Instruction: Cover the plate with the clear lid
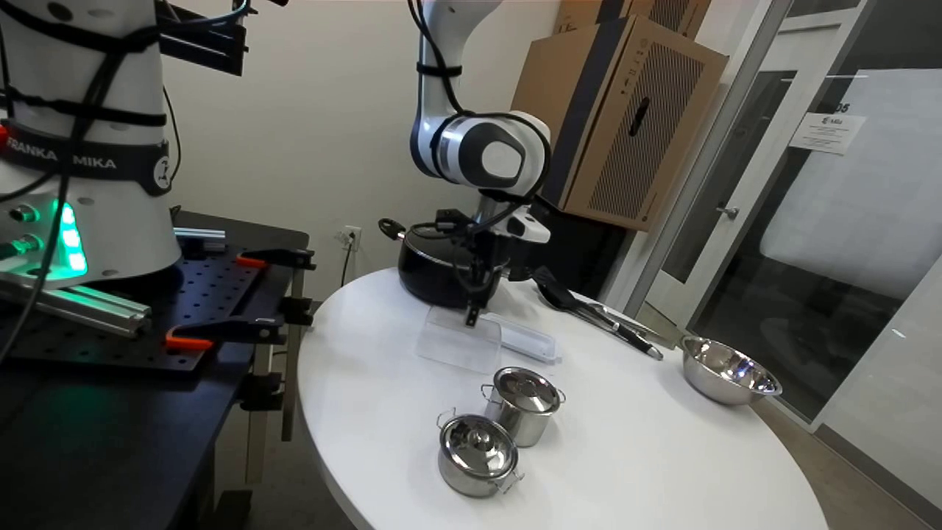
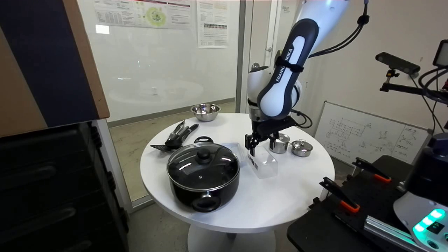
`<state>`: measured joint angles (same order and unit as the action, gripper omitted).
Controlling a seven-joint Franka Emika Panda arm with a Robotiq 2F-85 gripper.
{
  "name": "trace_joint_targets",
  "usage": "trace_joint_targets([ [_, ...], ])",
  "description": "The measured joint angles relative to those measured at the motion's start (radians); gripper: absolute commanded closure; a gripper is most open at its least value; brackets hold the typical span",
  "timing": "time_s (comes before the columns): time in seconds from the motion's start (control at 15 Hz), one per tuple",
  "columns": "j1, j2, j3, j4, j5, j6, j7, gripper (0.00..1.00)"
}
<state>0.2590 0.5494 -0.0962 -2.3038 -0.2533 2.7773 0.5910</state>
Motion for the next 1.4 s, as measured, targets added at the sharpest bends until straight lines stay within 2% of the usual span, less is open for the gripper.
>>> trace_joint_targets([
  [1.33,0.022,0.071,-0.018,0.040,0.041,0.002,-0.012,0.00],
  [1.4,0.022,0.077,-0.018,0.043,0.047,0.002,-0.013,0.05],
])
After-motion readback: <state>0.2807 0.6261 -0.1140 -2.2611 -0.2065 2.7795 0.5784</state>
